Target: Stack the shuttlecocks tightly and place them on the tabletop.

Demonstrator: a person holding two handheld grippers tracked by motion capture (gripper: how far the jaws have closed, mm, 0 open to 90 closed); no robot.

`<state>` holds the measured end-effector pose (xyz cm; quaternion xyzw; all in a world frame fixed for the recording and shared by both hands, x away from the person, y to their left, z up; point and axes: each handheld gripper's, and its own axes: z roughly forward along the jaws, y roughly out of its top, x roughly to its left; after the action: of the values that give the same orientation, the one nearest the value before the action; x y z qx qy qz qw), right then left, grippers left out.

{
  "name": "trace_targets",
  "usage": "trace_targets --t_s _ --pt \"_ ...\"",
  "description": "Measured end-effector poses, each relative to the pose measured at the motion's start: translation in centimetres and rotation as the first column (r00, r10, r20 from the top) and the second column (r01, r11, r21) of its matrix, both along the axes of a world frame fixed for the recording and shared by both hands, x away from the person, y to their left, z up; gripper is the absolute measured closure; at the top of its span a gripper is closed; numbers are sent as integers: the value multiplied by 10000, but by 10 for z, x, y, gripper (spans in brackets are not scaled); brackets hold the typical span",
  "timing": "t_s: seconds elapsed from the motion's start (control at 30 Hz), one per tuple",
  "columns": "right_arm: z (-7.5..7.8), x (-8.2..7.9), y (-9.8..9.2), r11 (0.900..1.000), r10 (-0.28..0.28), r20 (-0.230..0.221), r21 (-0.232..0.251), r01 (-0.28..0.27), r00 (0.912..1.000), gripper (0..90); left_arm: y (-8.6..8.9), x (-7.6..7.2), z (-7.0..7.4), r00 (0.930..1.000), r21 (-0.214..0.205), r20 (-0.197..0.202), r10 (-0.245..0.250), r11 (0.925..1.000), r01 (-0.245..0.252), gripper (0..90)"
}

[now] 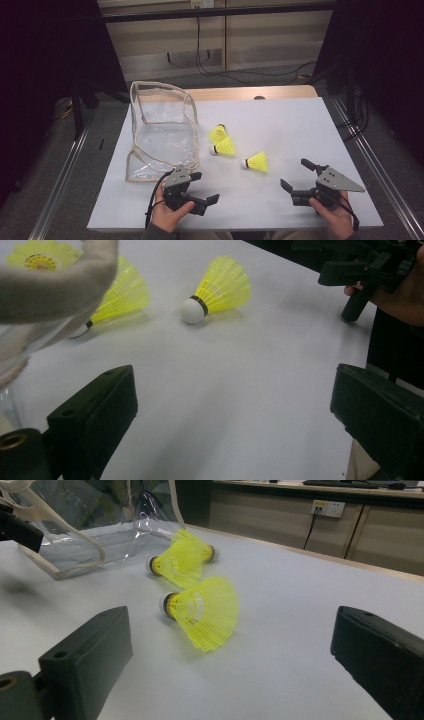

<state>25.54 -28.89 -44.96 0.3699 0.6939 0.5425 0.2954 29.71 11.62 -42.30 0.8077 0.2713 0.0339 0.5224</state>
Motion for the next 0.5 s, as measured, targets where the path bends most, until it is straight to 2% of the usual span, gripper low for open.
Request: trace_targets --t_s 0.23,0.5 --pt "0 1 -1 10000 -9 -14 -10 9 10000 26 9 1 0 10000 96 -10 -39 9999 39 48" --pt "0 1 0 10000 -5 -20 -26 4 10000 26 18 2 0 10000 -132 58 -15 9999 15 46"
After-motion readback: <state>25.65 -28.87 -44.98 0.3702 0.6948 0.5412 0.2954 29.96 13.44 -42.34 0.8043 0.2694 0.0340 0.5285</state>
